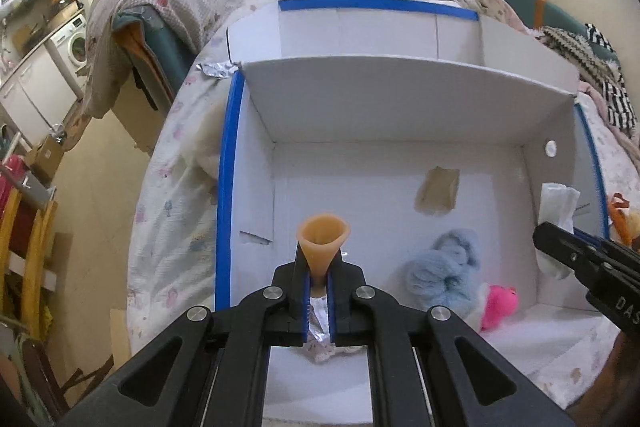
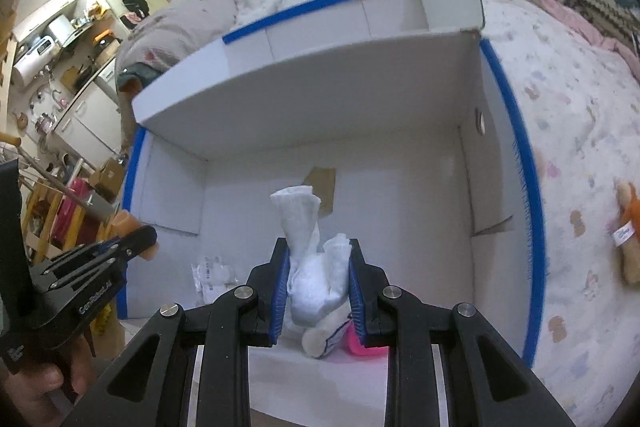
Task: Organize soft objects
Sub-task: 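Lower white sock and orange toy into the box and open both tools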
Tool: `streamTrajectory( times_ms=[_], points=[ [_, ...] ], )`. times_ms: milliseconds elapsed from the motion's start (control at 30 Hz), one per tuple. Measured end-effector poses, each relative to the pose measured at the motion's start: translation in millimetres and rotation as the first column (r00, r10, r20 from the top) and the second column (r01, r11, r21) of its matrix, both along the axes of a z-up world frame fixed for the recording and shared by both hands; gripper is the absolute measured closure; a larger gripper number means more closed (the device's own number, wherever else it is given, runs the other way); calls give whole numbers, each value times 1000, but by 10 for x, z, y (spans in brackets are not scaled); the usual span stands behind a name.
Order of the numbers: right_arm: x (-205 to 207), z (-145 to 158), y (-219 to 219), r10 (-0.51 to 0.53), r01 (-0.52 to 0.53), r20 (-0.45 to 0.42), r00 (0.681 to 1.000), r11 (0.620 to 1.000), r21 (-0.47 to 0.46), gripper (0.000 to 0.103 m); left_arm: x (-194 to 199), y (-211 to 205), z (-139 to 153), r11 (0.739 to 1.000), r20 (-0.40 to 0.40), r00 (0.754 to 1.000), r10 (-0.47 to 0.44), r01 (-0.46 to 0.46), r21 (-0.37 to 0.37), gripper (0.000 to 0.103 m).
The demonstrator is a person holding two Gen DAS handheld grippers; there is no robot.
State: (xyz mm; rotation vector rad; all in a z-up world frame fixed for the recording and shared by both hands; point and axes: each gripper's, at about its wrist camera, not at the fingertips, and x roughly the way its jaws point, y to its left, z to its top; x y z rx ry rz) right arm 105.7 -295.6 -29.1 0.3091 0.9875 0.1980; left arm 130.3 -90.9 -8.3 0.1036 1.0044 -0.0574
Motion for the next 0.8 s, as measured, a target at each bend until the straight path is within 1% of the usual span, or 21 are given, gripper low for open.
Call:
streamTrajectory(
  times_ms=[67, 167, 300, 400, 500, 633, 800],
  points=[
    [10, -45, 26, 8, -8, -13, 1000, 1000, -9, 74, 38, 27, -56, 1000, -3, 1000, 13, -13, -1, 97],
    [36, -104, 57, 25, -25, -30, 999, 1000, -4, 75, 56, 59, -94, 1000, 24, 1000, 20, -21, 13, 97],
    [72, -183, 137, 61, -61, -56, 997, 998, 6, 75, 84, 19, -168, 999, -3, 999, -34, 34, -11, 96],
    [93, -237, 181, 68, -69, -73, 995, 998, -2, 74, 101, -4, -207, 999, -9, 999, -42, 41, -10, 96],
    [104, -256, 213, 73, -75, -79, 994, 997, -20, 74, 121, 9, -248, 999, -24, 999, -29, 28, -25, 96],
    [112, -268, 207, 71, -74, -86, 994, 997, -23, 74, 119, -2, -259, 999, -24, 999, -30, 30, -22, 96],
    [120, -239, 222, 68, -70, -73, 995, 997, -27, 74, 116, -3, -276, 999, -18, 999, -32, 32, -12, 96]
  ],
)
